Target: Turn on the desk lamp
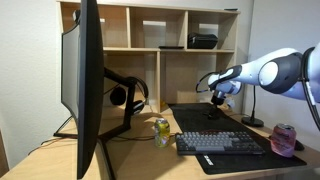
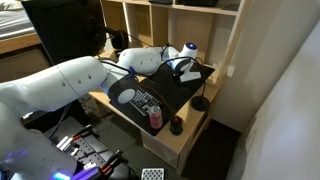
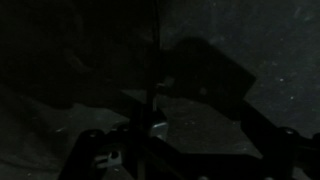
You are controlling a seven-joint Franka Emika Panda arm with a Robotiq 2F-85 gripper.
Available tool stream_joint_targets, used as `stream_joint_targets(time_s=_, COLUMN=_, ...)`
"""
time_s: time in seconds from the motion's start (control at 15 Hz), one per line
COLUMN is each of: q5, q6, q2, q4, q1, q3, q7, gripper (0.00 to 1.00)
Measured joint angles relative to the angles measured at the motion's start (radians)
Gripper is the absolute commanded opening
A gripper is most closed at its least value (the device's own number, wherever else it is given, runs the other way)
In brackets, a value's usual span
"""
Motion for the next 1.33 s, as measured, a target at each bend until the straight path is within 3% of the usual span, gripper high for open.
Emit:
stream_joint_targets(time_s=0.73, q5=0.074, q6=-0.119, q2=0.000, q4=0.007, q1=-0.037, q3=0.099, q7=-0.059, gripper=1.00)
stream_joint_targets(time_s=1.0, q5=0.106, q6=-0.245, q2=0.000, q4=0.010, q1=-0.049, q3=0.132, q7=-0.041, gripper=1.00)
stream_joint_targets(time_s=1.33, q5=0.132, q6=-0.466, q2=0.006, q4=0.080, q1=-0.050, q3=0.106, q7=0.054, gripper=1.00)
